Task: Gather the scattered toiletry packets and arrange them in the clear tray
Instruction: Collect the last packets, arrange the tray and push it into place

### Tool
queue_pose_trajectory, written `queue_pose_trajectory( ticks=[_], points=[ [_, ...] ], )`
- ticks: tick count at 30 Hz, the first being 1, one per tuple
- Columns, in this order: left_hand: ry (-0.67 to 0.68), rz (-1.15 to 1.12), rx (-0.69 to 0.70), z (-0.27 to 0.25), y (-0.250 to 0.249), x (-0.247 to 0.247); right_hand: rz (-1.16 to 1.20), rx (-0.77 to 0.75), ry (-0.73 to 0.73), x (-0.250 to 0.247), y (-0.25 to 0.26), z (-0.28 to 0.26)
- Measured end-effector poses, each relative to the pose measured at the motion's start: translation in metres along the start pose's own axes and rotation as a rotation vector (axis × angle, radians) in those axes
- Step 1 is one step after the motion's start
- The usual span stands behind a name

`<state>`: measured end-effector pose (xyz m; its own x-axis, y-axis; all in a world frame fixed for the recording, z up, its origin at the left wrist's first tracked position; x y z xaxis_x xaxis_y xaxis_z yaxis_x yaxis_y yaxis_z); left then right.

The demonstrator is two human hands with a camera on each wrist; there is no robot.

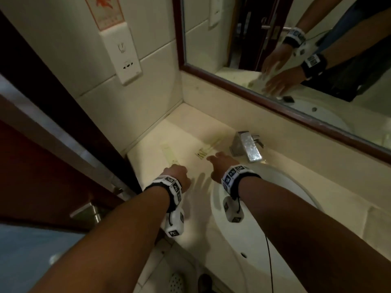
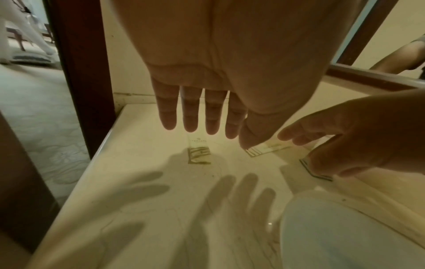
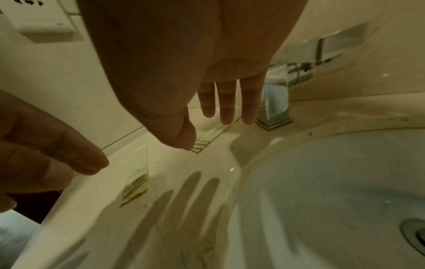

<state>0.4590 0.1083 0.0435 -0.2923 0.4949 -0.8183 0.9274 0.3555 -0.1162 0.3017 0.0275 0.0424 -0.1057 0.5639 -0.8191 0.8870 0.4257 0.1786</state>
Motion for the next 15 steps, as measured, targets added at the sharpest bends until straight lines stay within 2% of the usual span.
queue_pose_trajectory(
  ticks=[10,15],
  points=[
    [0.066,-0.092,-0.102,0.051,0.005,0.014,-0.05,-0.047,0.114,0.0,-0.006,0.071],
    [0.052,-0.158,-0.194,0.074,0.006,0.012,-0.057,-0.072,0.1,-0.008,-0.008,0.103]
  ],
)
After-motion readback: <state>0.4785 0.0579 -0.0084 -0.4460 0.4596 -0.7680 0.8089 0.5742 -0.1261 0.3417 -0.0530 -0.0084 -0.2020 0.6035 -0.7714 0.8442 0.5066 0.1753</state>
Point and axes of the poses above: each hand's wrist, its own z-axis towards the middle knuckle, its own x-axis out of the palm, y = z × x, the point moved 3 cm from there along z, towards the middle knuckle, and after that the axes turned 2 degrees about y, right-handed, at the moved point
